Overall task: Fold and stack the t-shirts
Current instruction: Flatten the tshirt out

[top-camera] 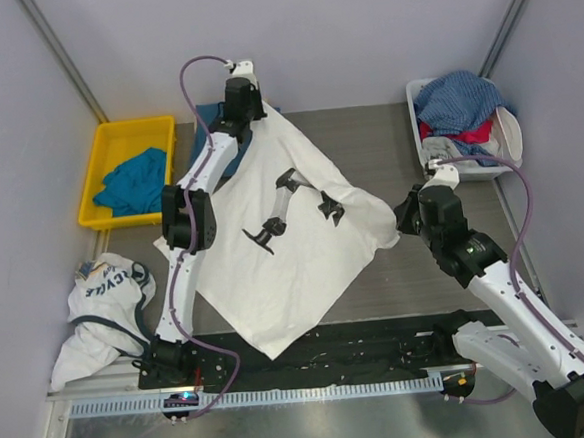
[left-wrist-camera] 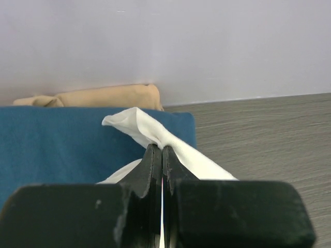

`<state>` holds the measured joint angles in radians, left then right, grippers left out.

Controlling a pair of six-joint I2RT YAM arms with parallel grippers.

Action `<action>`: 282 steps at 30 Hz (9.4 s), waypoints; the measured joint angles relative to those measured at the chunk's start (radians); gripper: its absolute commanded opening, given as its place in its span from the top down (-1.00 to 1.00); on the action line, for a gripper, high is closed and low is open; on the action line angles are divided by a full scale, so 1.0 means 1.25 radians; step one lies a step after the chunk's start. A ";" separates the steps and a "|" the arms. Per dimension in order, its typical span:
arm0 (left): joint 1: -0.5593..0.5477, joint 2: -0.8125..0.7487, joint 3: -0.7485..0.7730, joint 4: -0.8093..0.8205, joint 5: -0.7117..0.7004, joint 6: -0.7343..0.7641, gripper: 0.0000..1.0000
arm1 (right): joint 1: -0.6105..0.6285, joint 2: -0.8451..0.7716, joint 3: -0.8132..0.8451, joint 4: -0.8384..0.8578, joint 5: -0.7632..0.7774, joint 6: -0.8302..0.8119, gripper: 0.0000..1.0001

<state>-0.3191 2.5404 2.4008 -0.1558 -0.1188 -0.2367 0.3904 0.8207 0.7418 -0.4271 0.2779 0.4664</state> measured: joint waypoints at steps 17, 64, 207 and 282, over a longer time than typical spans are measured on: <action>-0.005 0.102 0.016 0.209 0.009 -0.123 1.00 | 0.000 -0.023 -0.015 0.000 0.034 0.009 0.98; -0.657 -1.182 -1.353 -0.396 -0.382 -0.482 -0.99 | 0.002 0.006 -0.018 -0.020 -0.044 0.012 0.98; -1.074 -0.791 -1.375 -0.392 -0.494 -0.842 1.00 | 0.005 -0.009 -0.032 -0.062 -0.051 0.024 0.98; -0.694 -1.274 -1.021 -0.947 -0.864 -0.604 1.00 | 0.008 0.481 0.092 0.221 0.083 0.026 -0.41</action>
<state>-1.1870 0.9485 1.1252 -1.3399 -1.1992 -0.9920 0.4007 1.4220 0.8570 -0.1513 0.3813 0.4984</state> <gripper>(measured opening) 0.015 0.736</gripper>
